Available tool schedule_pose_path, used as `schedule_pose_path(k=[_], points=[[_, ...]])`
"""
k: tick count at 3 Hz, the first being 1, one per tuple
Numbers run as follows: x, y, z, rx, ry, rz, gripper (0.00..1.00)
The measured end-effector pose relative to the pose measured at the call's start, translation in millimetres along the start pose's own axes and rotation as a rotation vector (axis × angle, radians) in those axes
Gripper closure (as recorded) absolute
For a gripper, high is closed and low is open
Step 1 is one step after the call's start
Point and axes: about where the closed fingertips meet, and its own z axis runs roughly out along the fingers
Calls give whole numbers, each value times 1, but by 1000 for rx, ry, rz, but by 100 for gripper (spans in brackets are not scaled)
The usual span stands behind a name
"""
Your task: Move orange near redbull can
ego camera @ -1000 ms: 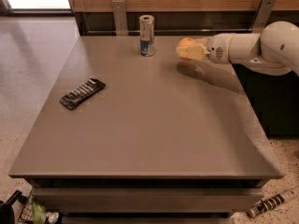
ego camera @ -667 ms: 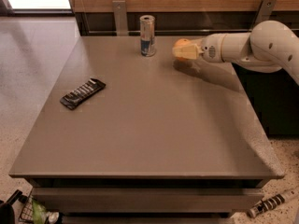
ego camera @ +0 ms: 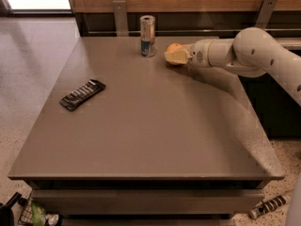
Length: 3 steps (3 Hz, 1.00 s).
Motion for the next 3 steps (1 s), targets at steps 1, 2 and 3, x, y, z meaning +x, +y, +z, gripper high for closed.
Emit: schedule_pose_path(k=[1,2,3], points=[[8,15,9,3,-18,-15,100],[7,15,9,3,-18,-15,85],[7,17,11,-2,-17,-15,56]])
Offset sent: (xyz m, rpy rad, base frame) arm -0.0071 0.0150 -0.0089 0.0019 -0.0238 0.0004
